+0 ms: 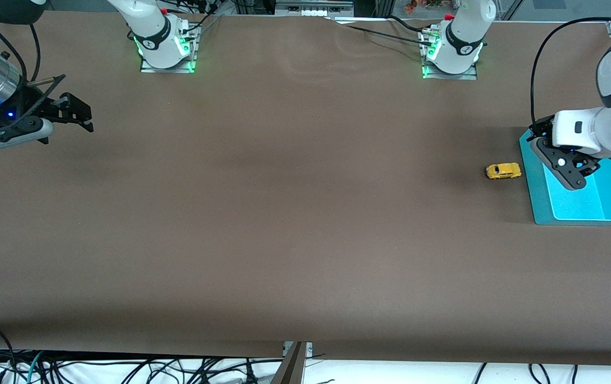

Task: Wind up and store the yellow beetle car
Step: 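Lower the left gripper over the yellow car beside the tray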

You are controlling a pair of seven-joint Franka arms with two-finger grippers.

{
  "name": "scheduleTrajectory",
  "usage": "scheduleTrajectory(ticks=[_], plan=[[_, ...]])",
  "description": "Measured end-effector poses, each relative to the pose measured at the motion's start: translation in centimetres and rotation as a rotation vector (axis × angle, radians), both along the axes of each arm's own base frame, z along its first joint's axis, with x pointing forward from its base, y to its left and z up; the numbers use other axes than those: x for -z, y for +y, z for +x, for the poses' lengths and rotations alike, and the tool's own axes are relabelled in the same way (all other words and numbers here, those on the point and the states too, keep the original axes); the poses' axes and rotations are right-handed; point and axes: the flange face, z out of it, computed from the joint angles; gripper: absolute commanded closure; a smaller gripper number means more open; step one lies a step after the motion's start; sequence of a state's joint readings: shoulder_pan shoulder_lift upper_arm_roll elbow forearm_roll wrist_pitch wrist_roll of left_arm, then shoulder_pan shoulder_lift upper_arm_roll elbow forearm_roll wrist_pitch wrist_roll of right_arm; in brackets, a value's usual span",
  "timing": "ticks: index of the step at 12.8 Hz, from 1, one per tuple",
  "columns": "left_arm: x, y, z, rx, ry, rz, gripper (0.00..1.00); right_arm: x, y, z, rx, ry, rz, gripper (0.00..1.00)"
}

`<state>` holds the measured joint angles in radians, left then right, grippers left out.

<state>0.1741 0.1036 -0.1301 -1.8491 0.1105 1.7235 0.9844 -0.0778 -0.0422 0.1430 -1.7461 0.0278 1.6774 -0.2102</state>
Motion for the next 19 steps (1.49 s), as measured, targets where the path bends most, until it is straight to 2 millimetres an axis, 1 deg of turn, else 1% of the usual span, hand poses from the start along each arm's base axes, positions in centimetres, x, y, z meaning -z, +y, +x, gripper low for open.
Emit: scheduleTrajectory(ticks=[2, 5, 8, 9, 11, 13, 15, 17, 19], plan=[[3.0, 1.3, -1.3, 0.074, -0.036, -0.016, 0.0, -0.3, -0.3, -0.2, 0.021, 0.016, 0.009, 0.0], [7.7, 2.4, -4.9, 0.167, -0.083, -0.031, 0.0, -0.9, -0.4, -0.1, 0.037, 0.032, 0.012, 0.0], [12.4, 4.8, -7.5, 0.184, -0.071, -0.054, 0.0, -0.9, -0.4, 0.0, 0.043, 0.036, 0.012, 0.0], [14.2, 5.2, -8.3, 0.184, -0.067, -0.061, 0.0, -0.9, -0.5, 0.1, 0.044, 0.035, 0.013, 0.0], [17.5, 5.3, -9.7, 0.182, -0.045, -0.078, 0.0, -1.2, -0.6, 0.3, 0.044, 0.027, 0.007, 0.0], [19.3, 5.7, -10.1, 0.173, -0.041, -0.088, 0.0, -1.4, -0.9, 0.4, 0.044, 0.021, -0.013, 0.0], [20.7, 6.5, -10.3, 0.174, -0.077, -0.091, 0.0, -1.7, -1.1, 0.4, 0.044, 0.013, -0.038, 0.0], [22.1, 6.9, -10.4, 0.2, -0.121, -0.095, 0.0, -2.4, -1.3, 0.5, 0.047, -0.002, -0.042, 0.0], [23.4, 7.0, -10.1, 0.247, -0.163, -0.087, 0.0, -2.9, -1.4, 0.6, 0.051, -0.011, -0.042, 0.0]])
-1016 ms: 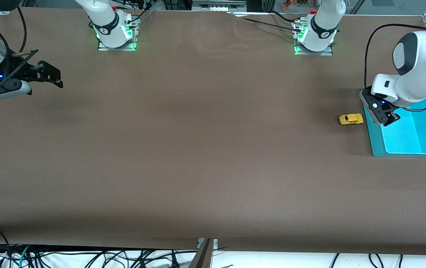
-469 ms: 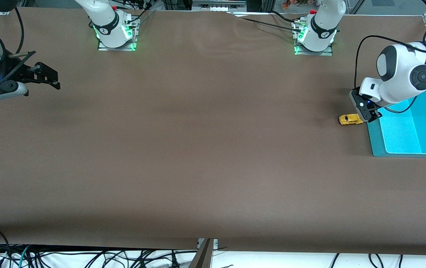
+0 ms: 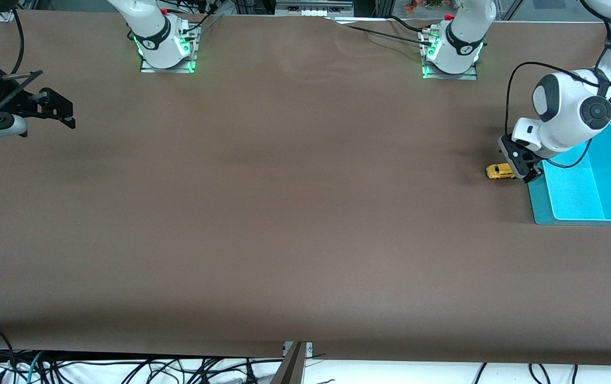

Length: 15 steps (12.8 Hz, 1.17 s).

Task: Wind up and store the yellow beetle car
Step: 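Lower the left gripper over the yellow car beside the tray, then grasp the yellow car with the left gripper and lift it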

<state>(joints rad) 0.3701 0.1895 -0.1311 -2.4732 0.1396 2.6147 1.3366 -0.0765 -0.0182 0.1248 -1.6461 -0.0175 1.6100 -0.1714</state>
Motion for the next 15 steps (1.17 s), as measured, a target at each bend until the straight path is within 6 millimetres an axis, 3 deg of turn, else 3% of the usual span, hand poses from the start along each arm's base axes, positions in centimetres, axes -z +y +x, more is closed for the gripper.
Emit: scheduleTrajectory(ticks=[6, 7, 8, 9, 11, 13, 15], plan=[[3.1, 1.1, -0.2, 0.051, -0.033, 0.012, 0.02, 0.3, -0.5, 0.2, 0.034, 0.007, 0.0, 0.0], [3.3, 1.1, -0.2, 0.052, -0.035, 0.011, 0.13, 0.7, -0.8, 0.4, 0.042, 0.014, 0.0, 0.0], [3.6, 1.1, -0.3, 0.057, -0.032, 0.009, 0.37, 1.1, -1.3, 0.5, 0.051, 0.027, 0.001, 0.0], [3.9, 1.1, -0.3, 0.067, -0.029, 0.011, 0.53, 1.6, -1.7, 0.6, 0.06, 0.044, 0.001, 0.0], [4.1, 1.1, -0.4, 0.073, -0.03, 0.011, 0.65, 2.0, -1.8, 0.6, 0.079, 0.061, 0.009, 0.0], [4.2, 1.0, -0.3, 0.079, -0.03, 0.01, 0.86, 1.9, -1.3, 0.5, 0.105, 0.063, 0.021, 0.0], [4.1, 1.0, -0.3, 0.084, -0.031, 0.01, 0.9, 1.9, -0.9, 0.5, 0.115, 0.064, 0.022, 0.0]])
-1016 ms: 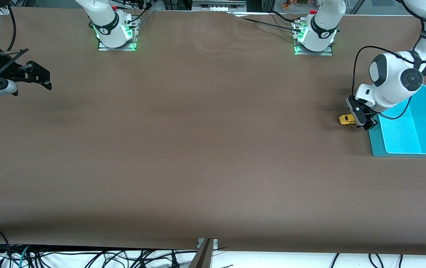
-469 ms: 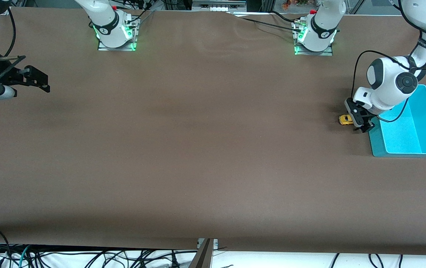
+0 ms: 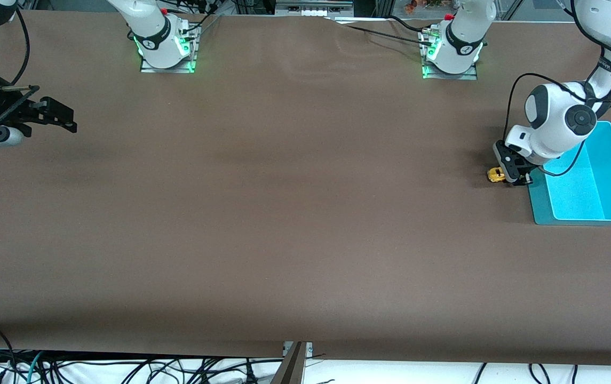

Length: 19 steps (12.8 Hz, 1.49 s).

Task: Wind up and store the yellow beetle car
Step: 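Grasp the yellow car with the left gripper and lift it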

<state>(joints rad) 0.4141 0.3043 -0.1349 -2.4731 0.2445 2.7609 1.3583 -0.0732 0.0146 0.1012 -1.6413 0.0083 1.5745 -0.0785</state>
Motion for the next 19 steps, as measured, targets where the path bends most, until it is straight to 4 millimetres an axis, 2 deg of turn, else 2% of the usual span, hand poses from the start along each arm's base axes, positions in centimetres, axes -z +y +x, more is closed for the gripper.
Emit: scheduleTrajectory(ticks=[3, 5, 8, 10, 12, 14, 15, 17, 19], plan=[[0.0, -0.3, 0.1, 0.008, 0.002, -0.002, 0.9, -0.2, 0.4, 0.0, 0.002, -0.002, 0.03, 0.0], [-0.4, -1.3, 0.8, 0.029, 0.012, -0.005, 0.9, -0.3, 0.5, 0.0, 0.002, -0.005, 0.035, 0.0], [-2.8, -3.9, 3.1, 0.067, 0.031, 0.0, 0.9, -0.3, 0.5, 0.0, 0.002, -0.005, 0.035, 0.0], [-6.1, -6.1, 5.8, 0.083, 0.09, 0.016, 0.89, -0.3, 0.6, 0.0, 0.001, -0.006, 0.036, 0.0], [-10.7, -8.2, 8.5, 0.083, 0.173, 0.023, 0.88, -0.4, 0.7, 0.0, -0.002, -0.006, 0.036, 0.0], [-15.2, -9.3, 10.6, 0.074, 0.216, 0.041, 0.88, -0.3, 0.8, 0.0, -0.004, -0.005, 0.036, 0.0], [-16.8, -9.1, 11.3, 0.068, 0.218, 0.045, 0.88, -0.3, 0.8, 0.0, -0.004, -0.003, 0.036, 0.0], [-18.4, -7.4, 11.9, 0.075, 0.227, 0.062, 0.88, -0.3, 0.8, -0.1, -0.004, 0.0, 0.036, 0.0], [-18.7, -3.8, 11.7, 0.101, 0.241, 0.076, 0.88, -0.3, 0.8, -0.1, -0.004, 0.004, 0.036, 0.0]])
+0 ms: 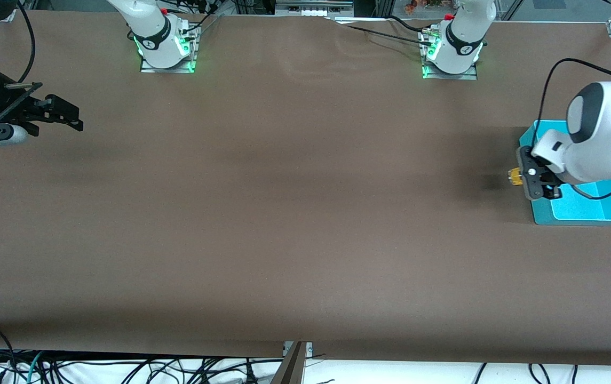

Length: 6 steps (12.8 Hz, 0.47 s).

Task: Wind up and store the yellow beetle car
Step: 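Grasp the yellow car with the left gripper and lift it, then lower the car into the cyan tray and open the left gripper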

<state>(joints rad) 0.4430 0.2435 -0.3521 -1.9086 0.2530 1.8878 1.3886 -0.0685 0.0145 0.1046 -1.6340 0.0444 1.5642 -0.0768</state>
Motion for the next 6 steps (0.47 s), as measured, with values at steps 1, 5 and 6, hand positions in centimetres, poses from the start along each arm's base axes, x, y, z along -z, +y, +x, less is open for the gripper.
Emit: scheduleTrajectory(ticks=[1, 5, 6], plan=[[0.1, 2.5, -0.3, 0.017, 0.01, 0.009, 0.88, 0.0, 0.0, 0.0, 0.0, 0.001, 0.0, 0.0], [1.1, 11.1, -1.8, 0.054, 0.022, 0.045, 0.88, 0.0, 0.0, -0.1, 0.0, 0.003, 0.0, 0.0], [2.0, 12.9, -2.3, 0.055, 0.025, 0.038, 0.88, 0.0, 0.0, -0.1, -0.001, 0.003, 0.0, 0.0]])
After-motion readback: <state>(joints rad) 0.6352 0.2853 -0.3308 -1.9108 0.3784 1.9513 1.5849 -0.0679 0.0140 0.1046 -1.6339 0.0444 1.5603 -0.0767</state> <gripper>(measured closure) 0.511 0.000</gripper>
